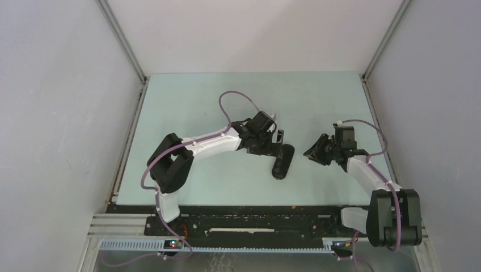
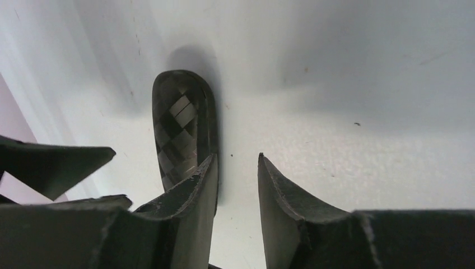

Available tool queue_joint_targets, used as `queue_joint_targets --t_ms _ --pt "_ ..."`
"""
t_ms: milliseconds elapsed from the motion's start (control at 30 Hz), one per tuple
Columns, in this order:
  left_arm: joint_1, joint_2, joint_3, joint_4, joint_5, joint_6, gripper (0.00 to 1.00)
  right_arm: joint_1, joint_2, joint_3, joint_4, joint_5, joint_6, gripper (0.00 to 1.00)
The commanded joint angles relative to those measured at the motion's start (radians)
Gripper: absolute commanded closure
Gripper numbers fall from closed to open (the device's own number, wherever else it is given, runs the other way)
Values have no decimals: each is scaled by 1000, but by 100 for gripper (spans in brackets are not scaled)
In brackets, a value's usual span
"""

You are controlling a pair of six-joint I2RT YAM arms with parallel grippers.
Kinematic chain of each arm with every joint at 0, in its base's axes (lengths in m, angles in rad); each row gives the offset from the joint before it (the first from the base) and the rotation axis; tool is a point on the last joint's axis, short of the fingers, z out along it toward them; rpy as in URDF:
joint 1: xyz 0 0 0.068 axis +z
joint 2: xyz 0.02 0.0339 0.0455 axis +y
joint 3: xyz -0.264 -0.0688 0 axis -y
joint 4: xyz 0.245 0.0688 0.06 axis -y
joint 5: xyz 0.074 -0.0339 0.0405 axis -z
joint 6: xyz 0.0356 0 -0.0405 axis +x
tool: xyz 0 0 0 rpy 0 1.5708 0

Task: Organize the sunglasses
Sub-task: Close the sunglasses case at the center of the board, then move the sunglasses case at the center of the board.

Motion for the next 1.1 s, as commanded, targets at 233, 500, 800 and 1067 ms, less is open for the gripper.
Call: queue_joint_targets --t_ms 233,500,800,1067 --pt "-99 149 230 -105 -174 129 0 -131 -113 4 -64 51 -1 52" --pt "-142 295 410 -210 -246 137 0 -143 -118 -6 -63 32 -12 52" --pt "-202 367 468 -287 -348 129 4 -144 -110 -10 -49 22 -10 52" --pt "-207 398 465 -276 -339 126 28 -144 -108 -13 -44 10 -6 52"
